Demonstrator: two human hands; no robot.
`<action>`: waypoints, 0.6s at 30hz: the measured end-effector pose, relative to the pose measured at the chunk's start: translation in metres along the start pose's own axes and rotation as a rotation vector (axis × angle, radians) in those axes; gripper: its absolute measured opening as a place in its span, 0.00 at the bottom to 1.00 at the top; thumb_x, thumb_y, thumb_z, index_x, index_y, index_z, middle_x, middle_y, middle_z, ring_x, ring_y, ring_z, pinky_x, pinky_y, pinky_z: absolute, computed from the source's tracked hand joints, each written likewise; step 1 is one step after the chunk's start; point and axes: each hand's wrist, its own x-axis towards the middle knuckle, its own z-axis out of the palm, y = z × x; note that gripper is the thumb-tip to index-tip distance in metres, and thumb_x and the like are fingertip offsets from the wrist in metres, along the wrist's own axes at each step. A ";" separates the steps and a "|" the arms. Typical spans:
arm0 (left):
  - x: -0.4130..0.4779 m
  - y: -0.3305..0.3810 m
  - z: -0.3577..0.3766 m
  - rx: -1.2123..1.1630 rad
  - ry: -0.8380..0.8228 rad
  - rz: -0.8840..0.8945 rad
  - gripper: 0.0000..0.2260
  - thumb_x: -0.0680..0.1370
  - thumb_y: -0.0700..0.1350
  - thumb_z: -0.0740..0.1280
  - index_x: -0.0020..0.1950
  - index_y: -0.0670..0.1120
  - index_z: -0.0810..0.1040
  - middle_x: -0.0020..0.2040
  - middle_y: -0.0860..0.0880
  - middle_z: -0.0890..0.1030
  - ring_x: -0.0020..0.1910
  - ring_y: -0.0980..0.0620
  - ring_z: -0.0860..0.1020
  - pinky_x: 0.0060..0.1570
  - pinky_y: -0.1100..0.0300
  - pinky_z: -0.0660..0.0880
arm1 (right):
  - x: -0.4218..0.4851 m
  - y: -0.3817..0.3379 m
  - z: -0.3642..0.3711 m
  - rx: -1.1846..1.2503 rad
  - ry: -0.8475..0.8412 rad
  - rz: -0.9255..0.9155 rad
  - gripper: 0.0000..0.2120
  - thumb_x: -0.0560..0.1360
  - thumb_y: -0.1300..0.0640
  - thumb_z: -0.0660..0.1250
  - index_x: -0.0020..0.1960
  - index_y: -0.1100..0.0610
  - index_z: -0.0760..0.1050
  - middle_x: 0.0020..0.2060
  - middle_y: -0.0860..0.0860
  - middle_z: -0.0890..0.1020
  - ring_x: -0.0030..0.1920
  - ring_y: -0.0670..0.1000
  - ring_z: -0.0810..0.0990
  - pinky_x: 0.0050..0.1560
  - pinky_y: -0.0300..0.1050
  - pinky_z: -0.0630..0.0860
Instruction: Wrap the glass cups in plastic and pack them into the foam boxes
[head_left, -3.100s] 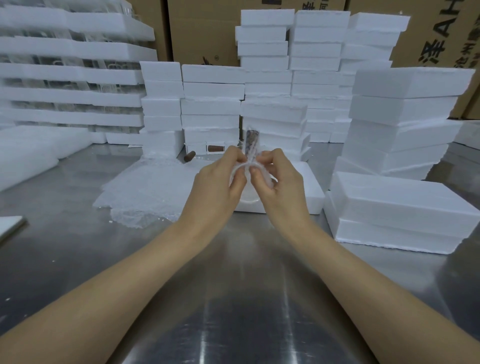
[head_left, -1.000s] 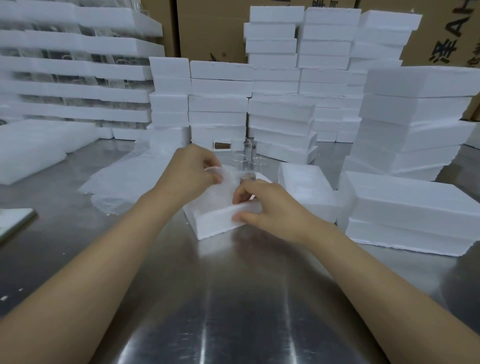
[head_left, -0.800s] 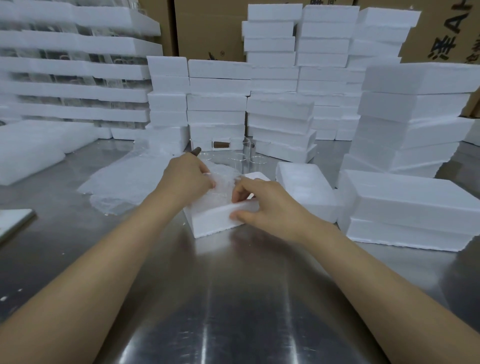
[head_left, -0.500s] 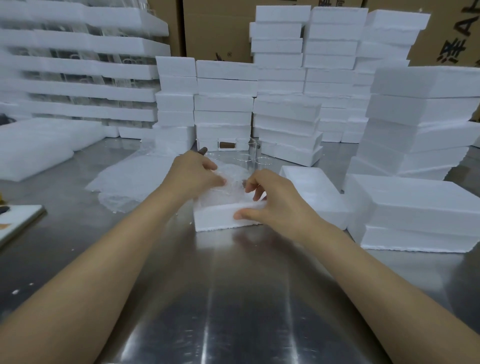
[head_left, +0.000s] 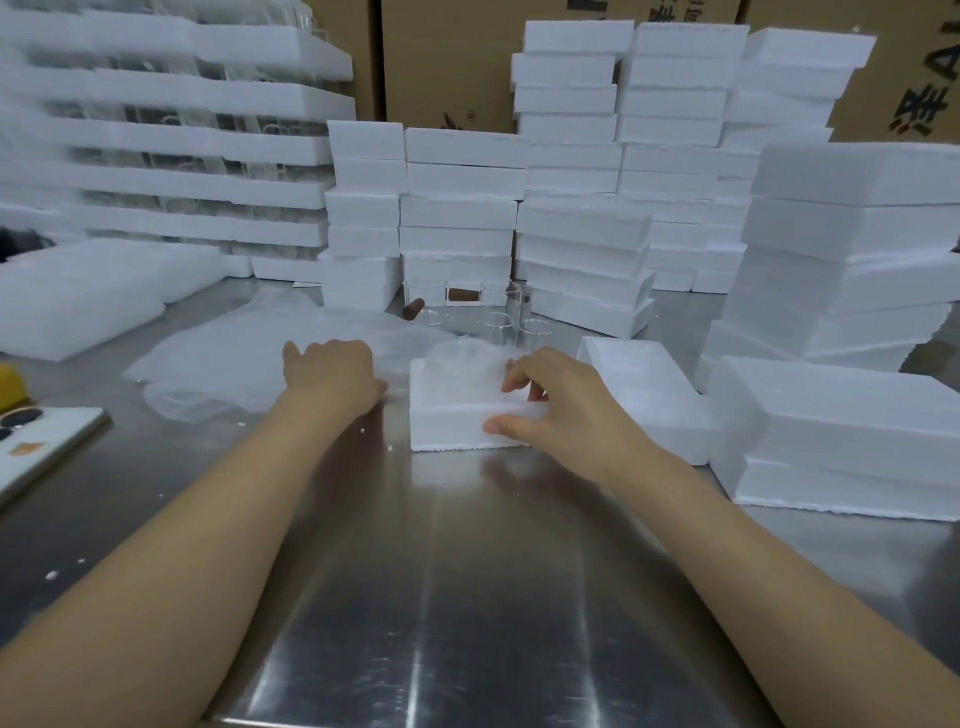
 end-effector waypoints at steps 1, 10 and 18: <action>0.000 0.000 -0.002 -0.024 0.046 0.003 0.13 0.79 0.51 0.62 0.57 0.45 0.76 0.59 0.43 0.78 0.62 0.42 0.73 0.66 0.51 0.63 | 0.000 0.000 0.001 0.000 0.008 0.004 0.13 0.68 0.49 0.75 0.45 0.49 0.72 0.42 0.40 0.72 0.40 0.37 0.71 0.43 0.26 0.65; -0.016 0.033 -0.024 -0.494 0.050 0.129 0.25 0.80 0.60 0.56 0.43 0.40 0.79 0.41 0.47 0.85 0.37 0.48 0.80 0.48 0.55 0.77 | 0.001 0.001 0.003 -0.047 0.009 -0.008 0.09 0.71 0.53 0.71 0.48 0.52 0.74 0.44 0.43 0.72 0.42 0.35 0.70 0.44 0.24 0.64; -0.018 0.038 -0.020 -0.426 0.120 0.130 0.25 0.78 0.62 0.61 0.50 0.39 0.79 0.61 0.50 0.80 0.39 0.53 0.75 0.39 0.59 0.69 | 0.002 -0.010 -0.007 0.020 0.225 0.048 0.06 0.77 0.58 0.63 0.45 0.58 0.77 0.42 0.49 0.79 0.42 0.48 0.76 0.48 0.42 0.73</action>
